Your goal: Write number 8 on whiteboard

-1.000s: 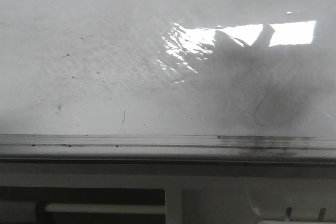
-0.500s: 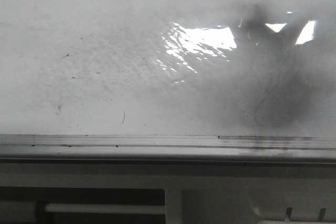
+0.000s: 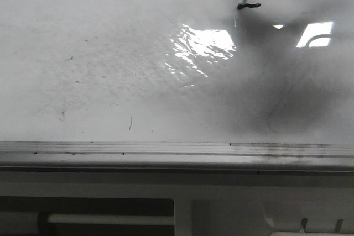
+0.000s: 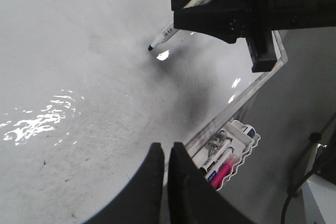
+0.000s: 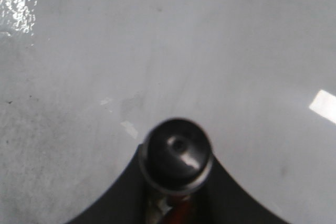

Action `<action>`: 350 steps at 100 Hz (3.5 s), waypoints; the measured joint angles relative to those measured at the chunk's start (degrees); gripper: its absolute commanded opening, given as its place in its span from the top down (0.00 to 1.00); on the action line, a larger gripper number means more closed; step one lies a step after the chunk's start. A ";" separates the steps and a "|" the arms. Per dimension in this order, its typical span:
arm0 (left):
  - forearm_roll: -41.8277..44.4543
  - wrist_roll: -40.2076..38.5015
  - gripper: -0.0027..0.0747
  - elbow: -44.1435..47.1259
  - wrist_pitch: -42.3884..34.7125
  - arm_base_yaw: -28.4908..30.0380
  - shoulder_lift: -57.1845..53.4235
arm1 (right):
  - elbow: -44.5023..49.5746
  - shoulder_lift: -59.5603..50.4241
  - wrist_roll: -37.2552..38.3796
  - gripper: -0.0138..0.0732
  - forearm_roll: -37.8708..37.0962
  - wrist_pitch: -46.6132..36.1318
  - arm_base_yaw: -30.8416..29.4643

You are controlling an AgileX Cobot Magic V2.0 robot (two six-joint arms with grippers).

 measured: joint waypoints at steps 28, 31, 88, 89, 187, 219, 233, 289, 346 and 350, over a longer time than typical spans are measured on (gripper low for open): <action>0.00 0.00 0.99 0.00 0.00 0.00 0.00 | 0.00 -4.82 0.50 0.89 0.00 11.38 -0.45; 0.00 0.00 0.99 0.00 0.10 0.00 0.00 | 0.00 -6.09 0.50 0.89 0.00 12.95 -1.05; 0.00 0.00 0.99 0.00 0.10 0.00 0.00 | 1.51 -6.34 0.45 0.89 2.85 13.19 0.81; 0.00 0.00 0.99 0.00 0.10 0.00 0.00 | 1.26 -6.21 0.45 0.89 2.85 13.19 0.79; -18.03 27.10 0.43 0.00 11.93 -0.91 9.68 | -10.60 -6.89 0.20 0.92 15.15 36.62 29.65; -24.53 37.22 0.43 0.00 14.59 -9.94 22.33 | -15.47 -4.57 0.33 0.92 15.99 37.42 33.40; -30.87 41.08 0.43 0.00 14.11 -11.03 23.78 | -15.59 -3.83 0.33 0.92 17.43 37.39 33.40; -33.90 44.00 0.99 0.00 12.63 -11.21 24.21 | -15.59 -3.64 0.72 0.62 18.98 36.91 34.75; -34.55 33.54 0.99 2.90 3.40 -11.21 24.94 | -15.71 -14.57 0.27 0.31 11.24 41.05 28.35; -34.64 33.23 0.99 3.58 1.80 -11.21 25.46 | -15.71 -16.19 0.27 0.34 10.86 41.05 27.13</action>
